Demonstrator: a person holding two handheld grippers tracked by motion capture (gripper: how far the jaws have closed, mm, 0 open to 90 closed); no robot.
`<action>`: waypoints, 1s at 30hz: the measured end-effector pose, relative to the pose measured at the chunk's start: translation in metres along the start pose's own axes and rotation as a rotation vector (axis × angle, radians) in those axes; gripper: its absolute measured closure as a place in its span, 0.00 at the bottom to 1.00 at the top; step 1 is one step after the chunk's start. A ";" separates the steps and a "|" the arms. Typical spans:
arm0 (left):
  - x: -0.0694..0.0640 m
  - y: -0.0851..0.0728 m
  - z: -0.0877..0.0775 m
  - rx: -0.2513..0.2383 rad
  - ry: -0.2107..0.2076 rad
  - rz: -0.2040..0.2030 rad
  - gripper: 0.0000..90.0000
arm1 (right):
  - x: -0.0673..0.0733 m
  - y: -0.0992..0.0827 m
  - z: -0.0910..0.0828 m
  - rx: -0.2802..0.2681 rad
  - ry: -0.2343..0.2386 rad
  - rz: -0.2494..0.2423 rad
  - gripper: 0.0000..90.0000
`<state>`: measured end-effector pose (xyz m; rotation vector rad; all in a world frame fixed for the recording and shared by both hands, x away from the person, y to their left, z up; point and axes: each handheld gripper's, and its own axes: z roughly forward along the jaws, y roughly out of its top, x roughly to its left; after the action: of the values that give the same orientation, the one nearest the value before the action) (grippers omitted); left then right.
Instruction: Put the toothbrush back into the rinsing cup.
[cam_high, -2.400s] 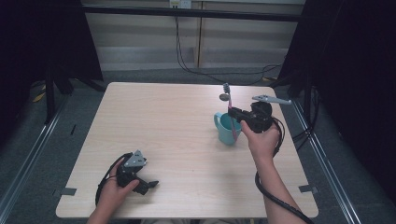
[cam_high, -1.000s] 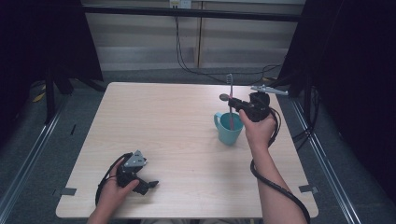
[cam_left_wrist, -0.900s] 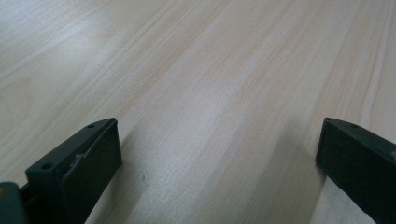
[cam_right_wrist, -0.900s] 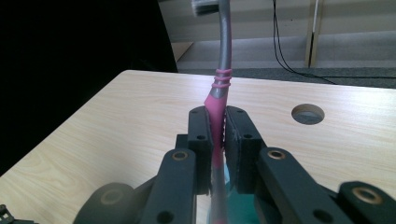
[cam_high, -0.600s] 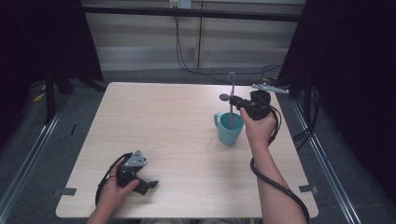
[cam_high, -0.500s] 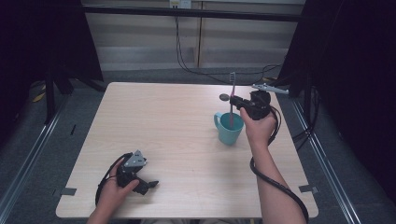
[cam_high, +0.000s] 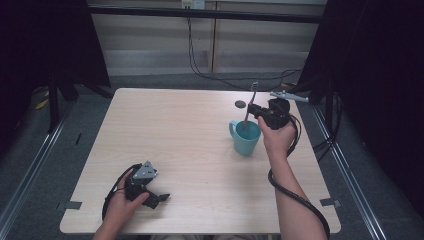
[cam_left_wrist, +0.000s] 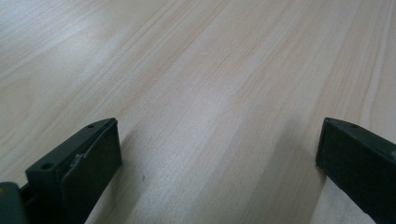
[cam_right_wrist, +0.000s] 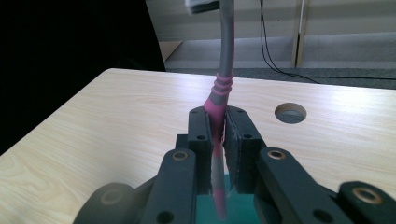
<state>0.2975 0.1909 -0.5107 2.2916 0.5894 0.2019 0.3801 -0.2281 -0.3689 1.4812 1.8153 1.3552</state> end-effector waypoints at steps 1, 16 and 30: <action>0.000 0.000 0.000 0.000 0.000 0.000 0.00 | -0.001 -0.001 0.000 0.003 0.003 0.007 0.91; 0.000 0.000 0.000 0.001 -0.001 -0.001 0.00 | -0.005 -0.018 0.004 0.029 -0.006 0.005 0.91; 0.000 0.000 0.000 0.001 0.000 -0.001 0.00 | -0.009 -0.037 0.009 0.053 -0.012 0.020 0.91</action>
<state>0.2974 0.1909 -0.5107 2.2921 0.5910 0.2004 0.3720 -0.2307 -0.4066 1.5351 1.8475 1.3143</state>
